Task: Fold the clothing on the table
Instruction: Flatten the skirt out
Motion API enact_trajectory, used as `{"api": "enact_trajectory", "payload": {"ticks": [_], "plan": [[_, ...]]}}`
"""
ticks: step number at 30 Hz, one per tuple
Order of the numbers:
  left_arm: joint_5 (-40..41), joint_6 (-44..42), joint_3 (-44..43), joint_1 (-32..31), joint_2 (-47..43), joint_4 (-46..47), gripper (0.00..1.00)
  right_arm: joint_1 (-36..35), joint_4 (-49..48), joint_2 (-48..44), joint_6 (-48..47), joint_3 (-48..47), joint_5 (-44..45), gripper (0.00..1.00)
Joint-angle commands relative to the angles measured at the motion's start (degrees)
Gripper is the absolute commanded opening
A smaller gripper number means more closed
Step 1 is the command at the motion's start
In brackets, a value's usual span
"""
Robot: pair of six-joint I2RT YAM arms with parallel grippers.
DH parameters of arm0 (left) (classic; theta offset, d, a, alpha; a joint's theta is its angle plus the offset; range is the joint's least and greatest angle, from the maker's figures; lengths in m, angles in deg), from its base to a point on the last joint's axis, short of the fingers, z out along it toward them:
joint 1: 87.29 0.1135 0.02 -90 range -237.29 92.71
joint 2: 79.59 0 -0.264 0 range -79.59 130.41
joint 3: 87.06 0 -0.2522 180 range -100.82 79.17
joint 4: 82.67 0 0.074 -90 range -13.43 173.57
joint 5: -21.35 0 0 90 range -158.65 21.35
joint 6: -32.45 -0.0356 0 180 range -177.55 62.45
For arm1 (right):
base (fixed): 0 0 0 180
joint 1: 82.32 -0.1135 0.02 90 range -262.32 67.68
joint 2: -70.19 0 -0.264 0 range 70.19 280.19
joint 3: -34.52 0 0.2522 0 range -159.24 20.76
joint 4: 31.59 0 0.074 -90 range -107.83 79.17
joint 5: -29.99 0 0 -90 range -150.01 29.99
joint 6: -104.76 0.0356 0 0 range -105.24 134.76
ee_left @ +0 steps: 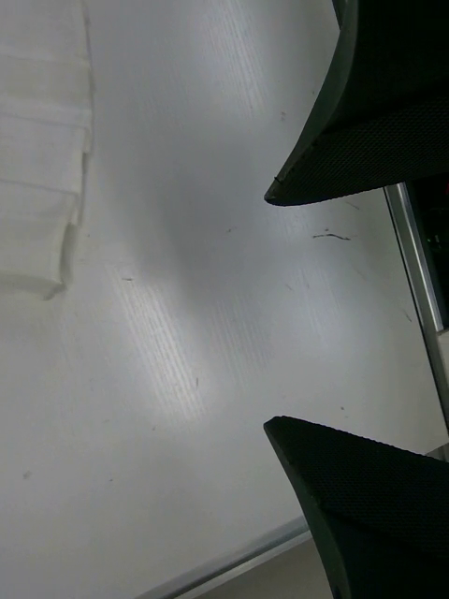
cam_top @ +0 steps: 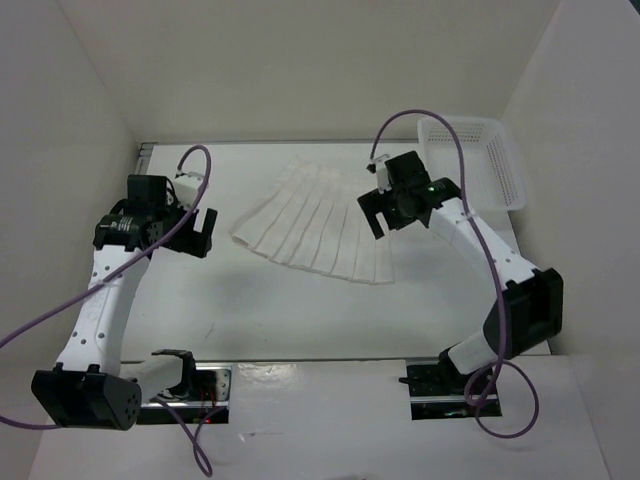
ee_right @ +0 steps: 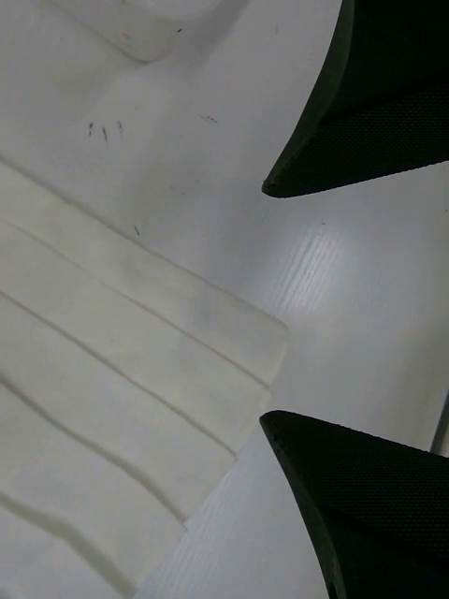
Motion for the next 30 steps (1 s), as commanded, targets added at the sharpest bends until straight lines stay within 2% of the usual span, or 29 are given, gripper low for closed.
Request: {"api": "enact_trajectory", "payload": {"ticks": [1,3,8,14,21,26,30], "plan": [[3.2,1.5,0.4,0.7,-2.0,1.6,0.99,3.4,-6.1,-8.1,5.5,1.5,2.5,0.99],[3.2,0.8,0.4,0.7,-2.5,1.1,0.99,7.1,-5.6,-9.7,8.8,2.1,1.9,0.99],[4.3,0.8,-1.5,0.7,-3.0,-1.8,0.99,15.9,-6.7,-15.2,13.6,3.4,7.4,0.99],[5.0,0.8,-0.4,0.7,-4.3,-2.4,0.99,26.5,-7.9,-28.0,14.3,10.6,4.0,0.99],[3.9,1.3,1.0,0.7,-6.0,-1.9,0.99,30.0,-5.6,-33.2,14.3,12.3,1.1,0.95],[3.9,1.3,1.0,0.7,-9.3,-1.9,0.99,32.4,-7.7,-38.8,14.9,13.7,-6.2,0.94],[3.9,1.3,2.2,1.8,-10.3,-1.2,0.99,32.4,-9.4,-37.3,15.6,14.3,-6.7,0.93]]}}
